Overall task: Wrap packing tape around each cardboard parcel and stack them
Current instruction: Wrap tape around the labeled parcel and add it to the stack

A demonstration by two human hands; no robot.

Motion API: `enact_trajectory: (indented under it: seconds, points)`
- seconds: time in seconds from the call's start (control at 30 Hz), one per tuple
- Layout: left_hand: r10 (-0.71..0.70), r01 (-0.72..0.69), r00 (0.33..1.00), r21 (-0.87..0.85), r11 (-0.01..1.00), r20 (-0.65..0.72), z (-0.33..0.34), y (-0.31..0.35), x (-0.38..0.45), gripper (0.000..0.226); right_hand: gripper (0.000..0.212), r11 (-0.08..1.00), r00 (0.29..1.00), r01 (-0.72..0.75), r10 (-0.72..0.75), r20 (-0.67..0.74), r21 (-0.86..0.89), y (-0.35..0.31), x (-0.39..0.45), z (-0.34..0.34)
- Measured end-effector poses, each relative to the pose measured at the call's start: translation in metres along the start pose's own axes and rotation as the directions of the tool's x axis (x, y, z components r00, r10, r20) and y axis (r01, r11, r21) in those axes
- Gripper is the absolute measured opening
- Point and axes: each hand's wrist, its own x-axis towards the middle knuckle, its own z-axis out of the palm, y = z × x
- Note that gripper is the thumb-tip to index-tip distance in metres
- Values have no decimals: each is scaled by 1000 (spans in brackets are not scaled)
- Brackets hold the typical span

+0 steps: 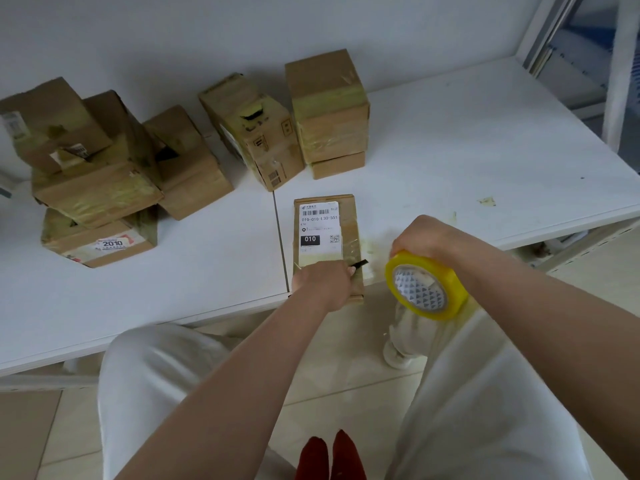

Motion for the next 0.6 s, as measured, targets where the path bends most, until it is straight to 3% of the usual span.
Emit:
enact_trajectory:
  seconds: [0.1,0.17,0.3,0.4,0.47,0.6]
  points:
    - [11,-11,1000,-29,1000,-7,-1,0,0,42,28,997,999,-8,11,-46,79,7,-3,-22]
    - [13,-19,999,-137,990,-46,0,-6,1,44,25,997,998,21,-16,-65,72,7,-4,-27]
    - [-120,-8,950,-410,912,-287,3,-15,2,45,27,997,999,19,-16,-45,70,12,1,-18]
    - [-202,-12,908,-505,863,-367,4,-4,8,35,28,996,999,41,-38,-33,76,14,3,-13]
    - [-216,14,906,-484,875,-364,8,10,13,32,28,992,997,68,-65,-35,106,11,2,-12]
    - [-235,118,877,-287,951,-418,23,30,19,48,26,986,996,93,-90,-27,136,8,-1,-11]
